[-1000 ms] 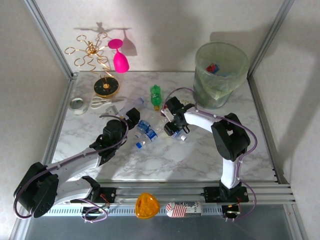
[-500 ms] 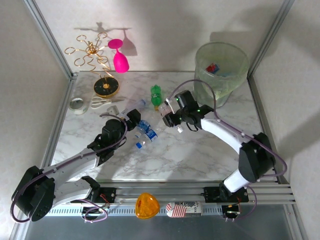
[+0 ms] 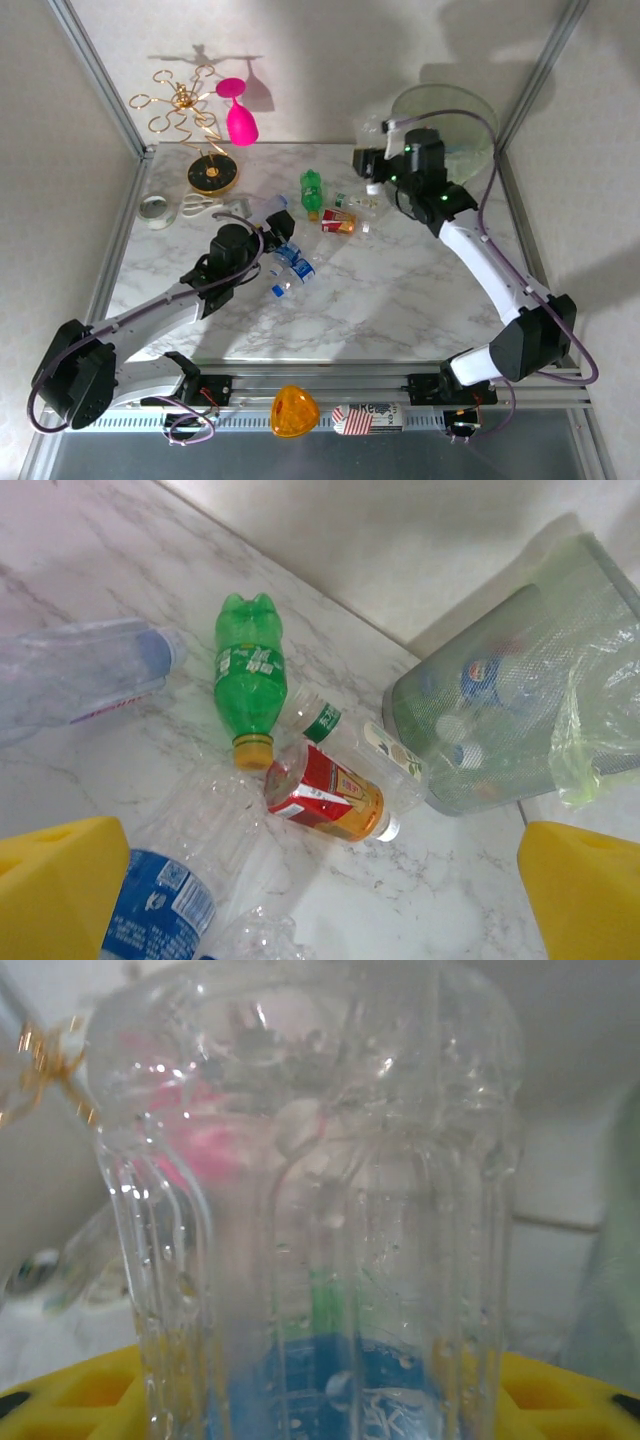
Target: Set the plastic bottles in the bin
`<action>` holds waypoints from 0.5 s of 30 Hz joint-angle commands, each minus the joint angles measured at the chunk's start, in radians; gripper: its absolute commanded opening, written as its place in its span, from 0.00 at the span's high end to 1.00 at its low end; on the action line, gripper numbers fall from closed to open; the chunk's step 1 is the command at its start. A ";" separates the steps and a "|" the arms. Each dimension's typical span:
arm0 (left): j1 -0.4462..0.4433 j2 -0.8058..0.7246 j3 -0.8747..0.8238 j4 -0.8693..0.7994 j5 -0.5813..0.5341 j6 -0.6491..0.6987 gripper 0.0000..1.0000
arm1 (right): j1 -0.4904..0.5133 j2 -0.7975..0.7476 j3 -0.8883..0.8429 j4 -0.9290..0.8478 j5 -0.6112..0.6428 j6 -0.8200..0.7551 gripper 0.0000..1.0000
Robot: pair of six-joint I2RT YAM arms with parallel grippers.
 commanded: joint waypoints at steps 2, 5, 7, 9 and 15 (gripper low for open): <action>0.008 0.026 0.026 0.075 -0.060 0.095 0.00 | -0.067 -0.036 0.045 0.146 0.117 0.034 0.48; 0.008 0.047 0.021 0.128 -0.110 0.140 0.00 | -0.100 -0.021 0.056 0.229 0.221 -0.007 0.48; 0.008 0.063 0.026 0.143 -0.129 0.158 0.01 | -0.121 0.008 0.077 0.275 0.273 -0.038 0.48; 0.008 0.077 0.024 0.163 -0.128 0.170 0.00 | -0.142 0.054 0.111 0.317 0.316 -0.075 0.48; 0.007 0.102 -0.019 0.228 -0.119 0.184 0.00 | -0.198 0.217 0.235 0.329 0.362 -0.117 0.48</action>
